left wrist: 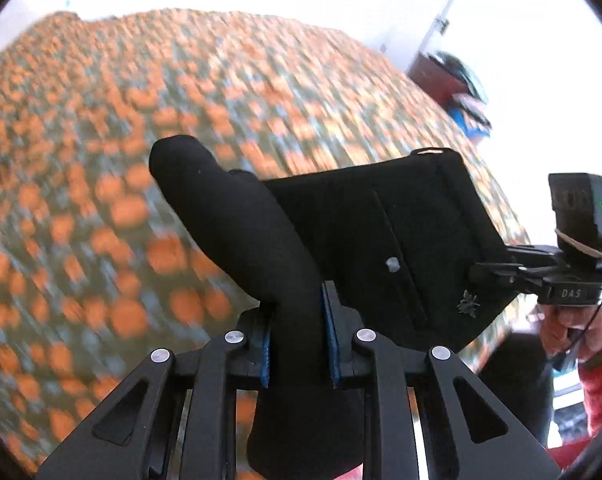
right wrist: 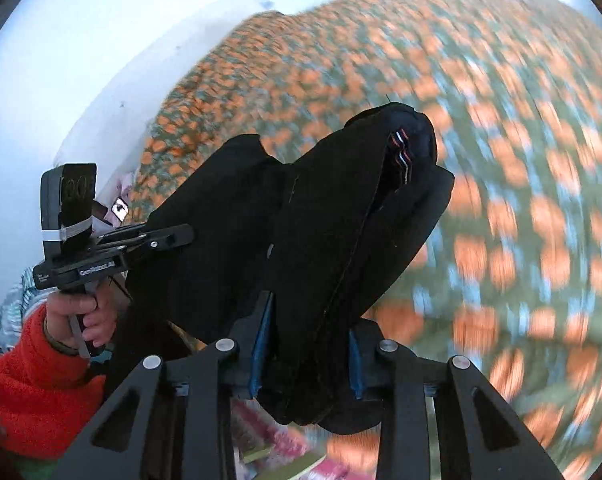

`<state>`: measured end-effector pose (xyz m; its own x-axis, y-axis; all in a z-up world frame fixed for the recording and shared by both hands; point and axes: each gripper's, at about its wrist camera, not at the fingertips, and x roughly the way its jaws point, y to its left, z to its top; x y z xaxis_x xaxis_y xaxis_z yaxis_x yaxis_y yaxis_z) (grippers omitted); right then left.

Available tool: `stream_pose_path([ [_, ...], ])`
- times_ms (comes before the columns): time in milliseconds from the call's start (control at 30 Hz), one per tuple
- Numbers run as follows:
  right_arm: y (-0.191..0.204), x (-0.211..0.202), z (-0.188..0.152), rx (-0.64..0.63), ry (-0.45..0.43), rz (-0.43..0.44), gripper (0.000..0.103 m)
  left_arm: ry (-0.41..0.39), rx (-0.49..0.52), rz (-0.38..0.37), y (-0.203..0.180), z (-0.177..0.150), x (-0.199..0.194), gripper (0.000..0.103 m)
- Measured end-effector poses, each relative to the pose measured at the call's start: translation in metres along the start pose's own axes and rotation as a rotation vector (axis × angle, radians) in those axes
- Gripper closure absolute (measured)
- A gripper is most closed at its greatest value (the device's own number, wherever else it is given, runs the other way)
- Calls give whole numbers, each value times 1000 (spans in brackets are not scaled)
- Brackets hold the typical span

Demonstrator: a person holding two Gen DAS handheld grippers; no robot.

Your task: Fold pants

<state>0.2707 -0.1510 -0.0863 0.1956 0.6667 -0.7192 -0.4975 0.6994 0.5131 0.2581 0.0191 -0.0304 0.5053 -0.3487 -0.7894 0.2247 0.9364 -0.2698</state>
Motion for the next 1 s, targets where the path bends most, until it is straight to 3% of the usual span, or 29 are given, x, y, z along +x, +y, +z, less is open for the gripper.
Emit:
stream_pose_path([
  [167, -15, 10, 77, -20, -97, -25, 70, -112, 55, 123, 4, 57, 14, 80],
  [200, -26, 14, 87, -7, -104, -35, 68, -107, 62, 154, 5, 59, 24, 68],
  [233, -37, 19, 93, 0, -102, -56, 66, -90, 72, 195, 2, 59, 41, 47],
  [267, -50, 26, 97, 8, -89, -92, 63, -64, 77, 236, 2, 56, 59, 40],
  [367, -103, 47, 86, 99, -13, -253, 60, -11, 106, 305, 1, 24, 91, 39],
  [467, -141, 29, 56, 137, -29, -400, 60, -7, 164, 327, -1, -23, 81, 31],
  [533, -149, 6, 36, 148, -55, -457, 60, -38, 186, 368, -6, -41, 65, 17],
  [567, -145, -8, 25, 134, -71, -498, 59, -81, 196, 388, -10, -52, 51, 15],
  [633, -131, -25, 15, 96, -90, -524, 44, -151, 206, 408, -22, -60, 27, 6],
  [700, -97, -47, 2, 59, -114, -544, 6, -248, 216, 451, -36, -64, -6, 3],
  [733, -81, -52, -1, 42, -125, -546, 1, -290, 219, 490, -44, -63, -23, 0],
  [800, -44, -67, -8, -13, -152, -556, 0, -351, 224, 535, -56, -56, -49, 0],
  [867, -14, -75, -7, -69, -173, -556, 0, -395, 203, 507, -63, -46, -72, 0],
  [1000, 48, -95, 1, -192, -269, -537, 0, -277, 175, 409, -70, -24, -93, 0],
])
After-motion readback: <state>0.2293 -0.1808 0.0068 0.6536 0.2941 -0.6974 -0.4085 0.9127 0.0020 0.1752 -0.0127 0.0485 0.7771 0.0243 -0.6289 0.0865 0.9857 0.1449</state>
